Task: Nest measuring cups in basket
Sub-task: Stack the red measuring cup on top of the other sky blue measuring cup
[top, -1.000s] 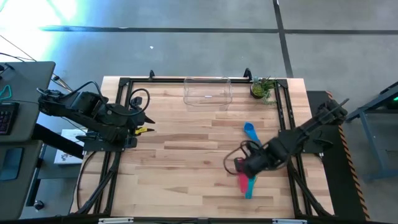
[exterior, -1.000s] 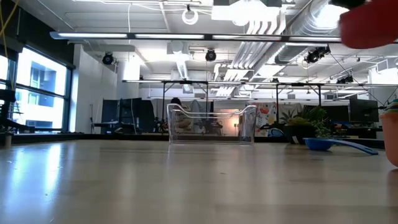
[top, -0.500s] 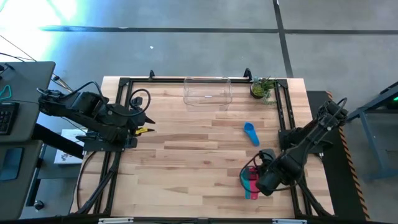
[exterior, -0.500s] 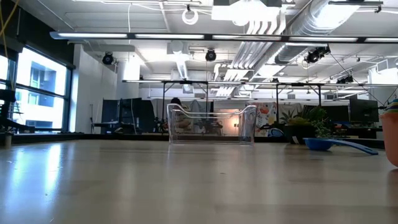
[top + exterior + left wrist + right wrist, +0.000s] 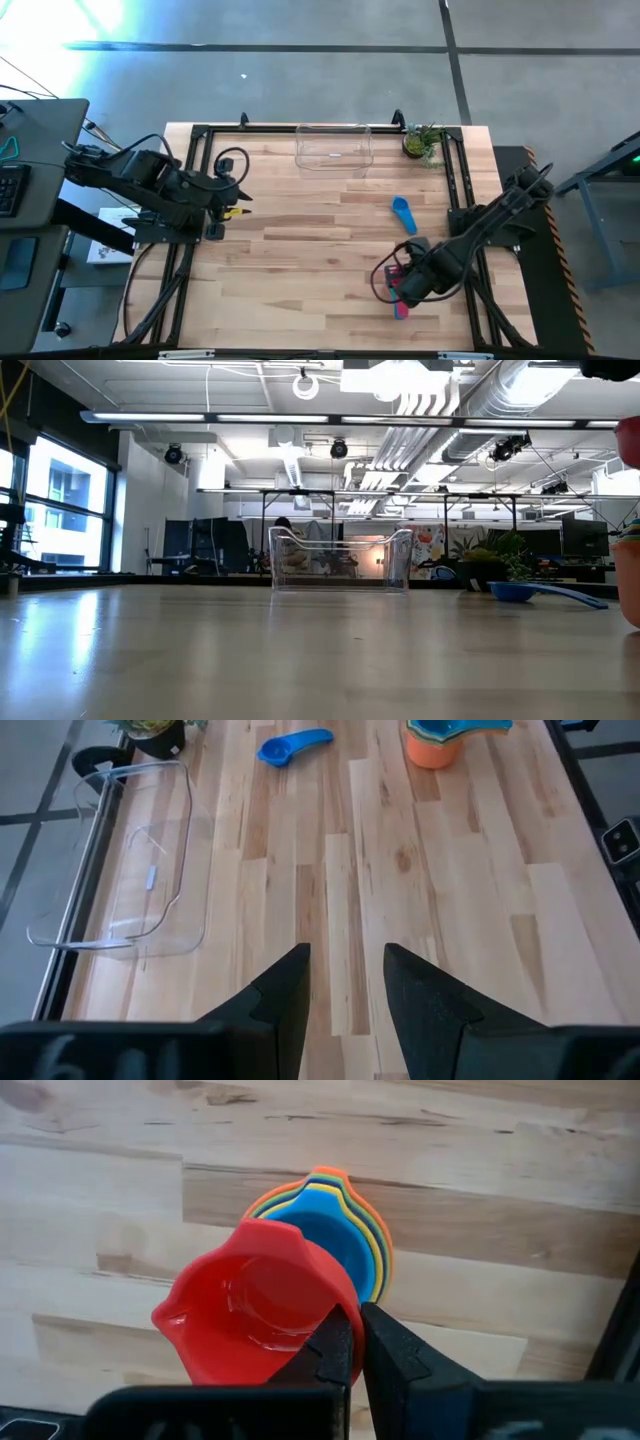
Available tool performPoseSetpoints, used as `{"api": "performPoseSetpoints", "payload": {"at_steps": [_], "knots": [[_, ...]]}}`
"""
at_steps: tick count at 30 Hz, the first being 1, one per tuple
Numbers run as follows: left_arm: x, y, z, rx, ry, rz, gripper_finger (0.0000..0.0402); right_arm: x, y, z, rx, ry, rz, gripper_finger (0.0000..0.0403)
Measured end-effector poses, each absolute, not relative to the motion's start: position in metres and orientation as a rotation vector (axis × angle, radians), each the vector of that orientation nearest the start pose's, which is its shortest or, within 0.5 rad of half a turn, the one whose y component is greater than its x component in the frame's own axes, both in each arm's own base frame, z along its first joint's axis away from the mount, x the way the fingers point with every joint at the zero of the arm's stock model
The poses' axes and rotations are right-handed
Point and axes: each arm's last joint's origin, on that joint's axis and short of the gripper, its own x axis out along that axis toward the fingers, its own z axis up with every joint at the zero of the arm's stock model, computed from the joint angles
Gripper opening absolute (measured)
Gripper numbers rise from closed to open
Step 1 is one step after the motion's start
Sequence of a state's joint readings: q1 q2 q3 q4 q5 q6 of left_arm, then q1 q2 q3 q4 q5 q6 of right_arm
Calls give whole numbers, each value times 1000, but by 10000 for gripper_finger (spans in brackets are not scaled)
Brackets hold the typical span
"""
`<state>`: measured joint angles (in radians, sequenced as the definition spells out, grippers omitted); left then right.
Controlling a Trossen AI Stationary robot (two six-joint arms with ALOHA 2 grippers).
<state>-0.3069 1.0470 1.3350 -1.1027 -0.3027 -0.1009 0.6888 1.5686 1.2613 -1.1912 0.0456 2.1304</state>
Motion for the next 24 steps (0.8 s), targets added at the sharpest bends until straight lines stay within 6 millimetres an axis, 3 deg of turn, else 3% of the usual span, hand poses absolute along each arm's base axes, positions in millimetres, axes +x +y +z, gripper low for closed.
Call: {"api": "performPoseSetpoints", "payload": {"at_steps": [10,24], "knots": [[172,-45,386,156,795,36,117,212,176,257,1159,1214,-1040,4],[179,-48,382,164,820,39,117,174,133,306,1103,1043,-979,4]]}}
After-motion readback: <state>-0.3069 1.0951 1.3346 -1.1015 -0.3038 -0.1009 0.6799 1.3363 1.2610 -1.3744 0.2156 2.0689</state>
